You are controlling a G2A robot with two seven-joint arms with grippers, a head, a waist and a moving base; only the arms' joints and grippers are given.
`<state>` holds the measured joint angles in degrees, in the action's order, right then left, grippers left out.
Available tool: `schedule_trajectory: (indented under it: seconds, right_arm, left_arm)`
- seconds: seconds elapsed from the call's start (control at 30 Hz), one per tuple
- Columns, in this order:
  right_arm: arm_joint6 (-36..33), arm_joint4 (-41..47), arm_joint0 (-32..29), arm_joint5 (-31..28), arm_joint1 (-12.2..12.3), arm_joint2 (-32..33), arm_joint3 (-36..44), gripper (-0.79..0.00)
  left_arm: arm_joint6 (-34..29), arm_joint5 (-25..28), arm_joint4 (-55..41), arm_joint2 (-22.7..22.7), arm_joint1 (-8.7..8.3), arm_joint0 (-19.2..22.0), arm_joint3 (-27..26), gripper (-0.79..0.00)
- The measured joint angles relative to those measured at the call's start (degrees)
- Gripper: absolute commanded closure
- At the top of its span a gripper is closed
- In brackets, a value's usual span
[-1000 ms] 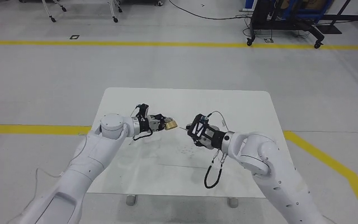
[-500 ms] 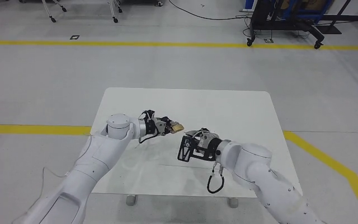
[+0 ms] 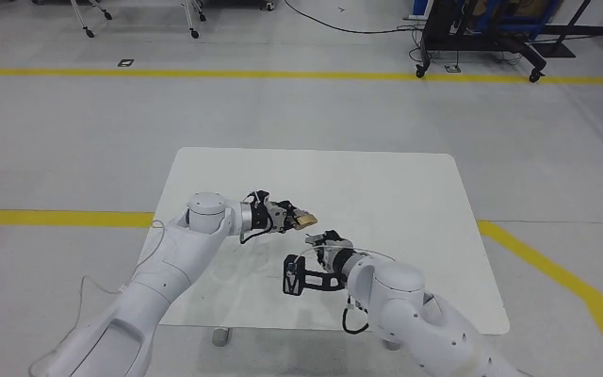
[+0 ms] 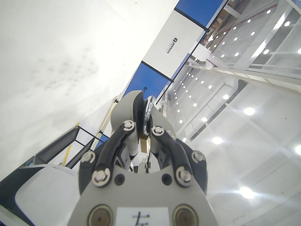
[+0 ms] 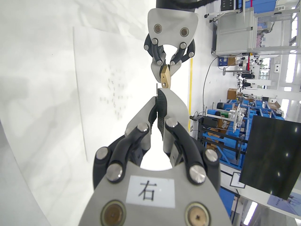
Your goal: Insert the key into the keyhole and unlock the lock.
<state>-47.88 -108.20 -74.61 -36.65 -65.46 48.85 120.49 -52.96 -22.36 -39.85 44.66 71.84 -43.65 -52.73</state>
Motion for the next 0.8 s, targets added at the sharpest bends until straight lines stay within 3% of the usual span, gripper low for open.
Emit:
schedule_trajectory:
  seconds: [0.8]
  right_arm:
    - [-6.37, -3.38, 4.68, 1.95, -2.88, -4.23, -5.29, 0.000]
  left_arm:
    - [-3.26, 1.39, 2.33, -0.14, 1.15, 0.89, 2.02, 0.000]
